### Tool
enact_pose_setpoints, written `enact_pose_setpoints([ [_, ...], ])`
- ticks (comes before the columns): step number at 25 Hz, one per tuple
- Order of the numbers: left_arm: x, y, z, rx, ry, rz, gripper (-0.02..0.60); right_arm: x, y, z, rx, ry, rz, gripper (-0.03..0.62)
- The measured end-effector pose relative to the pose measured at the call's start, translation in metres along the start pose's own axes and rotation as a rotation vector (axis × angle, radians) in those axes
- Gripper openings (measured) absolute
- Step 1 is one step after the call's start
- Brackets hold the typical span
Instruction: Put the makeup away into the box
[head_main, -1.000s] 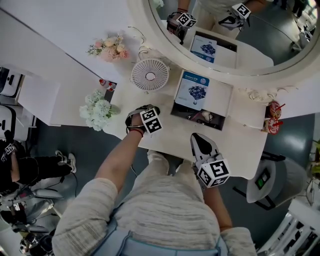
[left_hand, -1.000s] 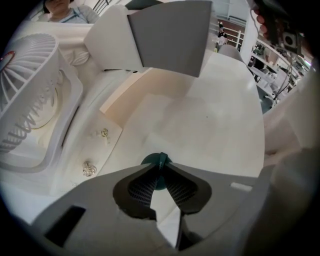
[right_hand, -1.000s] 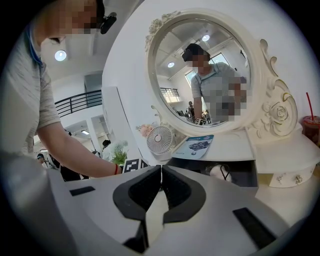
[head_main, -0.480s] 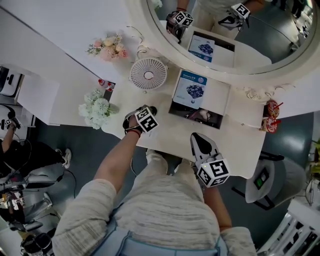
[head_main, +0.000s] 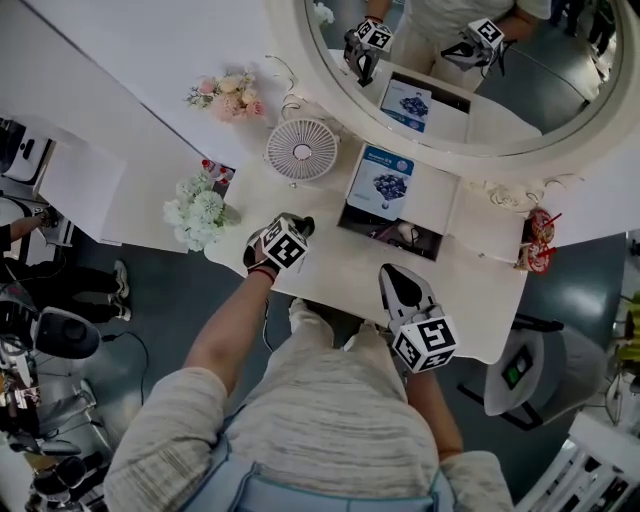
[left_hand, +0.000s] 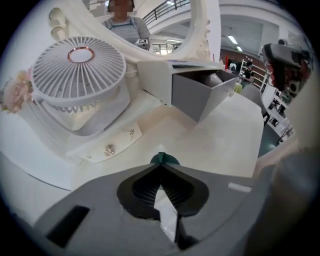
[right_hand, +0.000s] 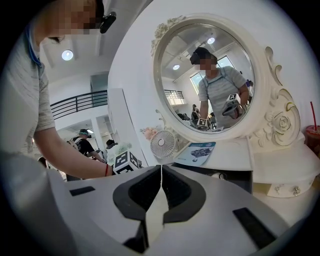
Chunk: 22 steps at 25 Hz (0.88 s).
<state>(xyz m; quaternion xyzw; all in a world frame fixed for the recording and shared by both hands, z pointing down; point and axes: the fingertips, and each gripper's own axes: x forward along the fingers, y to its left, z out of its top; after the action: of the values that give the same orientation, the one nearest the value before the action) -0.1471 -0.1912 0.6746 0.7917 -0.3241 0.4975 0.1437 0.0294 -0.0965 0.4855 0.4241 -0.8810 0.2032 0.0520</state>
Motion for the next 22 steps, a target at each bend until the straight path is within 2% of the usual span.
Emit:
enact_pose_setpoints([
  [14,-0.063,-0.021,0.044,-0.08,-0.185,0.063,0.014,-0.016,0.003,0.012,-0.045,-0.019,0.041,0.011],
  [22,-0.097,-0.033,0.068,-0.08,-0.278,0.106,0.014,-0.03,0.003,0.011,-0.068,-0.023,0.053,0.011],
])
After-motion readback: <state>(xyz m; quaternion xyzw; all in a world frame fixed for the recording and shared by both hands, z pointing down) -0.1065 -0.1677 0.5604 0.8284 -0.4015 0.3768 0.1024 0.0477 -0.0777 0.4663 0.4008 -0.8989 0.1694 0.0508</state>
